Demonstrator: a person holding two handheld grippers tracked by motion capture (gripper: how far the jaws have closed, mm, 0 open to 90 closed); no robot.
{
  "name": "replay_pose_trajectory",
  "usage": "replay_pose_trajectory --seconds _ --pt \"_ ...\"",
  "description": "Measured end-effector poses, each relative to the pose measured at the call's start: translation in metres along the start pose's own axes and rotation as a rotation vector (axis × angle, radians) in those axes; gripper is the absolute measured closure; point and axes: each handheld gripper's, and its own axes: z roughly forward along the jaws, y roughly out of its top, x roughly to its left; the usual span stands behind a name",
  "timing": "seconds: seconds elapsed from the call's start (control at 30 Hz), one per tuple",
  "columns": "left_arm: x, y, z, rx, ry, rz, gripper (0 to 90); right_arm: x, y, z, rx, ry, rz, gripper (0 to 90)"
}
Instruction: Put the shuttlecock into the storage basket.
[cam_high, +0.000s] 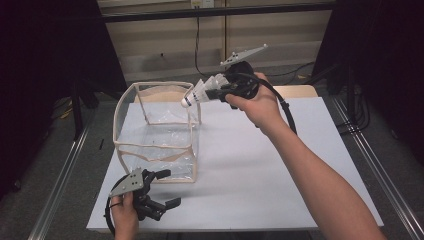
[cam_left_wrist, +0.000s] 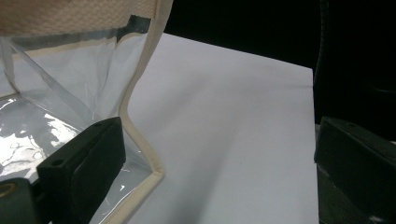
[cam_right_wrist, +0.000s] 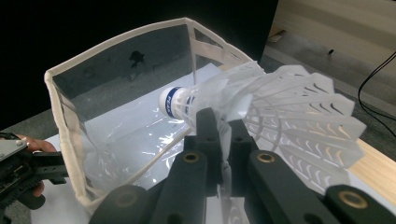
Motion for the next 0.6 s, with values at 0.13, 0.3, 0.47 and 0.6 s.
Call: replay_pose_trajectory --seconds 0.13,0.3,0.47,0.6 --pt "0.001 0.000 0.000 0.004 -0.001 0.004 2.2 0.002 0.002 0.003 0.003 0.003 -0.004 87.8" --pt "0.000 0.000 0.000 0.010 0.003 0.005 2.2 0.006 0.006 0.006 0.010 0.007 -0.017 87.8" --pt "0.000 0.000 0.001 0.009 0.003 0.006 2.2 0.008 0.008 0.009 0.008 0.011 -0.022 87.8" --pt "0.000 -0.001 0.001 0.010 0.000 0.003 2.2 0.011 0.010 0.012 0.009 0.015 -0.023 87.7"
